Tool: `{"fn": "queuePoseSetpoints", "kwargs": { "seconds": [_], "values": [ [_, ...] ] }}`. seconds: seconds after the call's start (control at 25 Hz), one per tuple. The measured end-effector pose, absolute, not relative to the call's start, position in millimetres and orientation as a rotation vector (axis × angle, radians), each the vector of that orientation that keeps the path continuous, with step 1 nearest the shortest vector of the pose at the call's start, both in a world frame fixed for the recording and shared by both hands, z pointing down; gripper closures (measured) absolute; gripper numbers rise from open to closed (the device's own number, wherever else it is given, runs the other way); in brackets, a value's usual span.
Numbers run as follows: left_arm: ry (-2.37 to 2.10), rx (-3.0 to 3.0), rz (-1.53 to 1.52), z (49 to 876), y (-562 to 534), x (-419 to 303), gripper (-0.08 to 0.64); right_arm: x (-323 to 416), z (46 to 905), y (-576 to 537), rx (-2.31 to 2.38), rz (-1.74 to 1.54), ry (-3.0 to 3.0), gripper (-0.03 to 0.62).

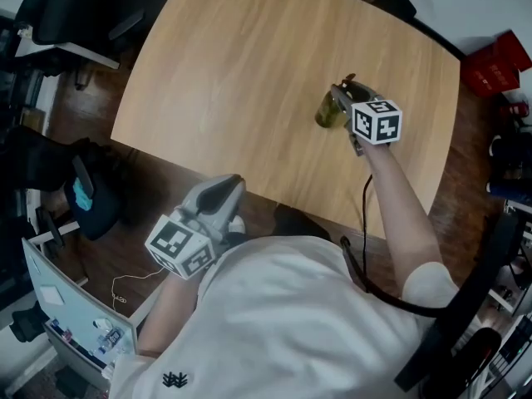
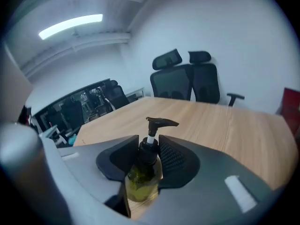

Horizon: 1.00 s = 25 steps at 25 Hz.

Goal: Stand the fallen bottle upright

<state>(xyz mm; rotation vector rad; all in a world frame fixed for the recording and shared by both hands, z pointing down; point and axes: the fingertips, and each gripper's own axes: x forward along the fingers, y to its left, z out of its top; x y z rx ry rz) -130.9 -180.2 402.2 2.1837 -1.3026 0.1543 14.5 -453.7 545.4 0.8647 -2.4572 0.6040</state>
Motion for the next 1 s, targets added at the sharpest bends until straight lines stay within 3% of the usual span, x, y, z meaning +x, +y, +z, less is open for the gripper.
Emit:
{"fn": "queuePoseSetpoints", "kwargs": {
  "seconds": [0.24, 0.6, 0.72, 1.0],
  "values": [
    [-1.277, 2.203, 0.167, 398, -182, -119, 0.534, 3, 529, -418, 0.894, 0.146, -2.497, 0.465],
    [-1.291, 2.182, 0.153, 392, -170, -120, 0.534, -1, 527, -424, 0.973, 0.139, -2.497, 0.457],
    [-1.310, 2.174, 0.152, 392, -164, -127, 0.534, 0, 531, -429, 0.991, 0.177, -2.489, 0.377],
    [-1.342, 2.236, 0.157, 390, -136, -156, 0.534, 21, 523, -403, 1.083, 0.194, -2.438, 0.315]
  ]
}}
